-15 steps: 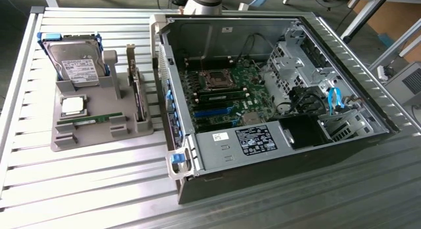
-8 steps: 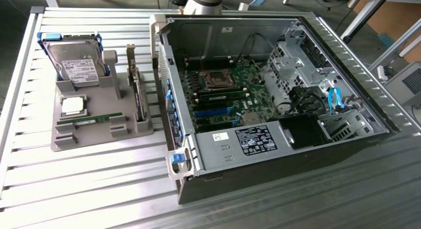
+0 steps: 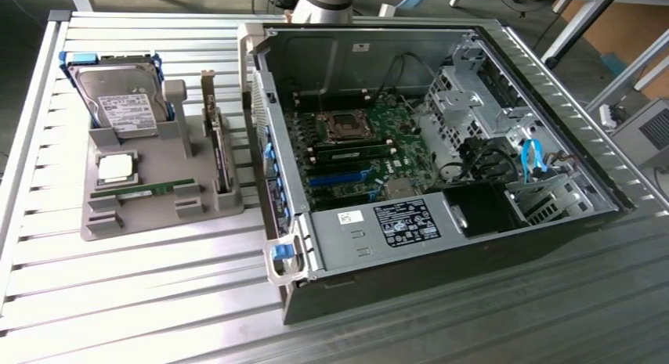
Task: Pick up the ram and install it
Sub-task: 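Insert the ram into the slot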
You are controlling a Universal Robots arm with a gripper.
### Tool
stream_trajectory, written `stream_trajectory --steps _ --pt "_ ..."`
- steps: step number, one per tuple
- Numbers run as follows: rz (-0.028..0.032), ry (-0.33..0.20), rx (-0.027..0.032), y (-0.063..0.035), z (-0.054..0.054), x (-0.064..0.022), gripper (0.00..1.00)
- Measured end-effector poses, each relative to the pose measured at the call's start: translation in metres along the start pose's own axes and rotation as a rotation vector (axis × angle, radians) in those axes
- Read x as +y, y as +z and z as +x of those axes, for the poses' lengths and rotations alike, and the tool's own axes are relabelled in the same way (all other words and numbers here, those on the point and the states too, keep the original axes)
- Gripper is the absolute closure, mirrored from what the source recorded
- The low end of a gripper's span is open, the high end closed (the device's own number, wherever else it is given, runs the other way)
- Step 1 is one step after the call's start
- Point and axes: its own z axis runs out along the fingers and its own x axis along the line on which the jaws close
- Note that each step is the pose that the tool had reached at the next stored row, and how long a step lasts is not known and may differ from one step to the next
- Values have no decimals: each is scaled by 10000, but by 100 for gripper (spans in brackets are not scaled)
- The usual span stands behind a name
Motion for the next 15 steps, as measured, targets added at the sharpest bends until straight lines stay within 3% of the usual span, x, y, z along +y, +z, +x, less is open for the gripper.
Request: stream_trajectory --steps 1,3,4,9,13,15 --pt "-3 16 -434 3 -2 -45 89" --pt "-5 19 -814 5 -1 -69 89" --pt "-5 31 -913 35 -1 -100 89" --pt "-3 129 -940 247 -6 -371 89" --pt "2 301 -944 384 -5 -375 89" --pt "-11 350 -916 455 -14 -377 89"
